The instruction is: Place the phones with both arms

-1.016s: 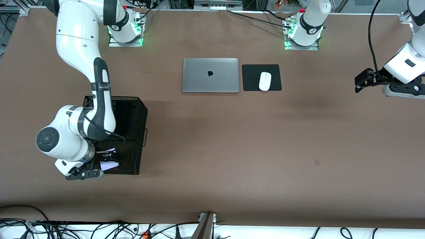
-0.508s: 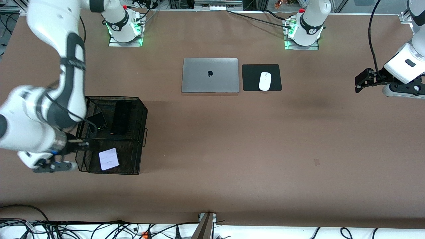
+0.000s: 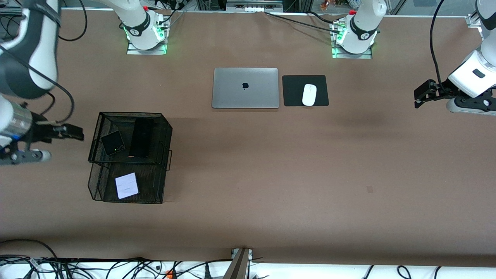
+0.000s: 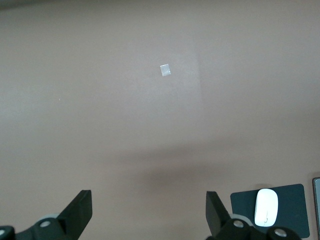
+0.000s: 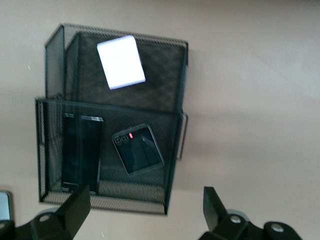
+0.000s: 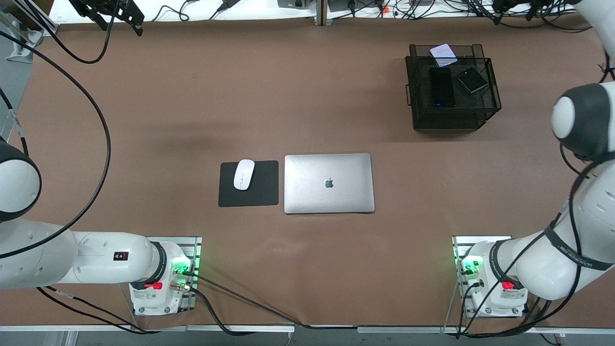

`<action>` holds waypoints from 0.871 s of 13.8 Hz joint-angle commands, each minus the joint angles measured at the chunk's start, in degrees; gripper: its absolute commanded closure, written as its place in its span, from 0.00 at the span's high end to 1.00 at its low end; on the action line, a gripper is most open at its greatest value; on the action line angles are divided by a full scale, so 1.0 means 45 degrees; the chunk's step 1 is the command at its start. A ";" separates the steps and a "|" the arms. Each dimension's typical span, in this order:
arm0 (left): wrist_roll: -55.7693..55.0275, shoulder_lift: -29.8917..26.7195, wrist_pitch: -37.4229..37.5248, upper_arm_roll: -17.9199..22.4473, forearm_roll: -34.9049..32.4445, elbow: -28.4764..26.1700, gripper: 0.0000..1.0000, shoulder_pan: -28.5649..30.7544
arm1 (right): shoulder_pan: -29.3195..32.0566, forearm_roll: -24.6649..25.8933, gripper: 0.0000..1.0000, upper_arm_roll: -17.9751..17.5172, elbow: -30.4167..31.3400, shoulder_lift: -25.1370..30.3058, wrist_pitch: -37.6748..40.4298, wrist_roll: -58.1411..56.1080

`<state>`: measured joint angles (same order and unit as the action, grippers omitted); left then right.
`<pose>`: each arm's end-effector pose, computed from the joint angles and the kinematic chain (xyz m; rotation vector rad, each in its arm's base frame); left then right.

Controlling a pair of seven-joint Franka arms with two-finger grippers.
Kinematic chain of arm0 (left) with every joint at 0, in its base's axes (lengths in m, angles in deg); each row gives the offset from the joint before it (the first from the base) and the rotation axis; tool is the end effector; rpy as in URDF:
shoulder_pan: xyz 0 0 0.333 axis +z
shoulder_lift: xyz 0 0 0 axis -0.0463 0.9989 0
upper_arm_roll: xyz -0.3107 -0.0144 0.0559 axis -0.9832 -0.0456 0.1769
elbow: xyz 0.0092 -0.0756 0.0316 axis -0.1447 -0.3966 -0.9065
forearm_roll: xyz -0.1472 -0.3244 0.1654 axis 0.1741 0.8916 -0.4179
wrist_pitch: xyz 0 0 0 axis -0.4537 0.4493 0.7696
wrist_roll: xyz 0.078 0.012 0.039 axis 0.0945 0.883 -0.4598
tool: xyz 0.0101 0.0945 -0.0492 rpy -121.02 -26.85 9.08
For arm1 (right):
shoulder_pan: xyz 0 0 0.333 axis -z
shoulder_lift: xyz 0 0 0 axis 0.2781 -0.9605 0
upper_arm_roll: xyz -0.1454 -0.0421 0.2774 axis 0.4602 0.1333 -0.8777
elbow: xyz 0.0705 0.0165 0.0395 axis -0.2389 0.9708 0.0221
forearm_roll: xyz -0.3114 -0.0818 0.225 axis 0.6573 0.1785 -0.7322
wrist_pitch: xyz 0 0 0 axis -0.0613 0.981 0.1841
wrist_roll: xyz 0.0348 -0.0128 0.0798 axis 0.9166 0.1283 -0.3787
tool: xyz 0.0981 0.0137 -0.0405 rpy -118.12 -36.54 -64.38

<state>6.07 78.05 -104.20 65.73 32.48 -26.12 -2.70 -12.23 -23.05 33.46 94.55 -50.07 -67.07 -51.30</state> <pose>0.5547 -0.0082 0.5764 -3.0749 0.1967 -0.0309 0.6464 -0.0077 0.5172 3.0930 0.1515 -0.1515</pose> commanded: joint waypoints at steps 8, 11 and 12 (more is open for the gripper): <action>0.0337 0.0137 0.0306 -0.0014 0.0386 0.0356 1.00 0.0107 | 0.7028 0.2559 1.00 -0.8277 0.3441 0.4276 -0.0621 0.2360; 0.0473 0.0137 0.0306 -0.0014 0.0386 0.0356 1.00 0.0107 | 0.7028 0.2559 1.00 -0.8258 0.3050 0.4237 -0.0192 0.2300; 0.0473 0.0137 0.0306 -0.0014 0.0386 0.0356 1.00 0.0107 | 0.7028 0.2540 1.00 -0.8239 0.2894 0.4237 0.0080 0.2242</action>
<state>6.45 78.05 -104.11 65.73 32.48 -26.11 -2.66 18.08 -12.58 -2.33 108.32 -31.73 -68.48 -41.35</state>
